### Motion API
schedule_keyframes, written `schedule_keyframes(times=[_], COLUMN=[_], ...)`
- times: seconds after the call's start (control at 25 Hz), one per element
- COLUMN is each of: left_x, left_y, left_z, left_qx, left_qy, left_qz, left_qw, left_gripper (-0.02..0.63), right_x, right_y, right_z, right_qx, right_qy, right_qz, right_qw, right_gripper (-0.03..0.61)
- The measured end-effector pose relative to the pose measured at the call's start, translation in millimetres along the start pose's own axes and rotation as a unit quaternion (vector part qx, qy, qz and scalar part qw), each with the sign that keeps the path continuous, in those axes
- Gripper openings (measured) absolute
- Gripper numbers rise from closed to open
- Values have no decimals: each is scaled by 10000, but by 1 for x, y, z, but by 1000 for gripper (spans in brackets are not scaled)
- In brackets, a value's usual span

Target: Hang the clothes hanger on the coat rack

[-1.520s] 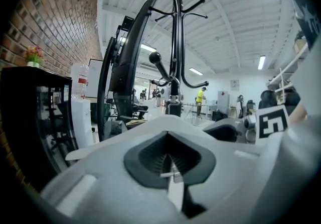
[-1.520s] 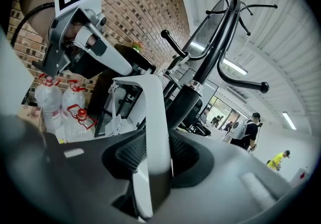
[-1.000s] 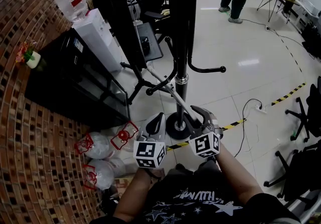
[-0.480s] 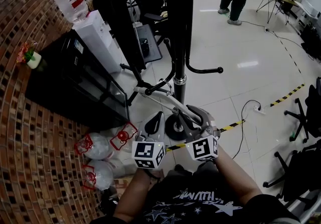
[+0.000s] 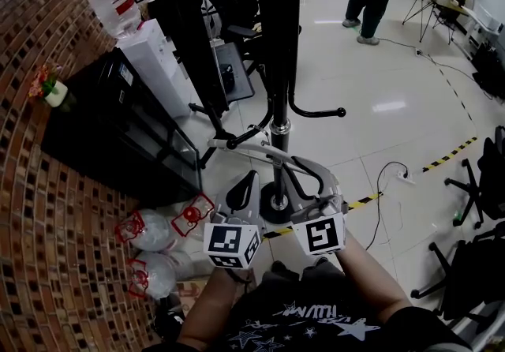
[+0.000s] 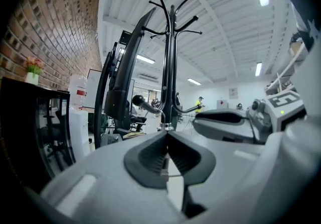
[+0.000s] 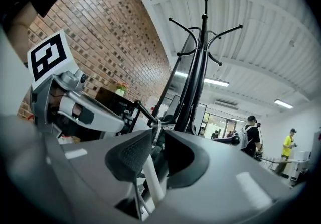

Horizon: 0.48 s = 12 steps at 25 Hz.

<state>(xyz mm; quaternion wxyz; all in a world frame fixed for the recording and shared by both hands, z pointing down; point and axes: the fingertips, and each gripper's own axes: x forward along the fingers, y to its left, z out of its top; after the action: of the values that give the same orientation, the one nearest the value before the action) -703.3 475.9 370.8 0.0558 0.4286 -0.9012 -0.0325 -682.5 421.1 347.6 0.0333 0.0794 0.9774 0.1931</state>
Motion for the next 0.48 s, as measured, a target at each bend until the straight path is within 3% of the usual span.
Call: schedule_keyframes(times=[0.48], left_x=[-3], left_y=[-50], left_z=[51], left_qx=[131], left_qy=[-433], left_qz=[210], left_qw=[9988], left_gripper=[5], right_x=[-37], right_y=[-36], right_z=[49], right_qx=[243], right_qy=[-580], right_qz=[45], right_qw=[9980], right_gripper=[23])
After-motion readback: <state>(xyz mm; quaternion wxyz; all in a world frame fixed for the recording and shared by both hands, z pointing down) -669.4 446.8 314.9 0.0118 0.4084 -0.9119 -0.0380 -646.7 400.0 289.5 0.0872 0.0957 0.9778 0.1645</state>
